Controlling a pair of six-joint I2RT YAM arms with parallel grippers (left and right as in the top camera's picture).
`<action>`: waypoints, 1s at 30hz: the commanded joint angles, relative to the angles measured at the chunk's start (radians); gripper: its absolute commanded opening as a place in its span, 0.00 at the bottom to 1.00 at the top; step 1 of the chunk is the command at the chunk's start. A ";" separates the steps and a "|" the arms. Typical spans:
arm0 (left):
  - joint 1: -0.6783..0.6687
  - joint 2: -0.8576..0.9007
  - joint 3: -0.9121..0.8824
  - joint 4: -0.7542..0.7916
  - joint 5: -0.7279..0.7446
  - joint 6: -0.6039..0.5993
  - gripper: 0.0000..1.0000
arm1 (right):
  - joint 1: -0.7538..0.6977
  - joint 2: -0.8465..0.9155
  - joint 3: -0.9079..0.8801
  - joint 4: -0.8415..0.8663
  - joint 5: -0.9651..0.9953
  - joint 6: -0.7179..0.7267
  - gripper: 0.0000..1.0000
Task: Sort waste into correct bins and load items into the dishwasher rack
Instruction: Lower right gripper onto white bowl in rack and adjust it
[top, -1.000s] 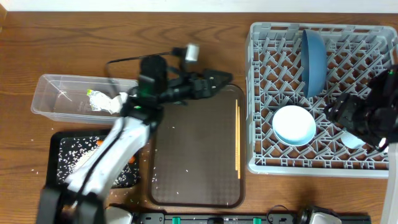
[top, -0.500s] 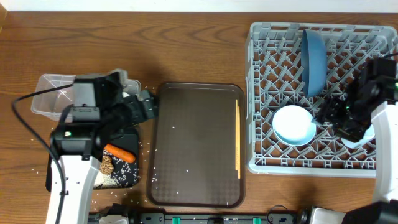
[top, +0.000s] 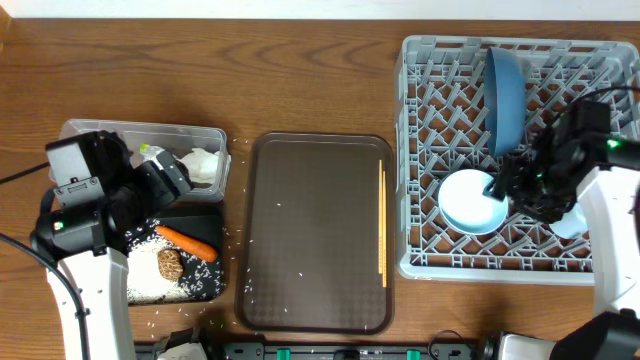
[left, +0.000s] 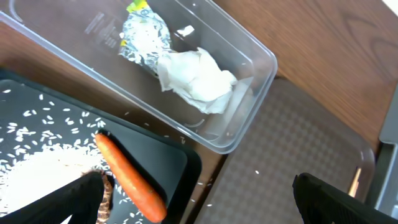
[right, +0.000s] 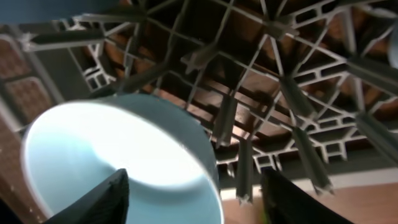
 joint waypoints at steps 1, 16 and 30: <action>0.003 0.001 0.022 -0.001 -0.060 0.019 0.98 | 0.010 -0.005 -0.041 0.039 0.006 0.026 0.56; 0.003 0.014 0.022 -0.004 -0.060 0.019 0.98 | 0.011 -0.005 -0.092 0.116 0.074 0.034 0.33; 0.003 0.014 0.022 -0.004 -0.060 0.019 0.98 | 0.012 -0.037 -0.117 0.174 0.078 0.040 0.01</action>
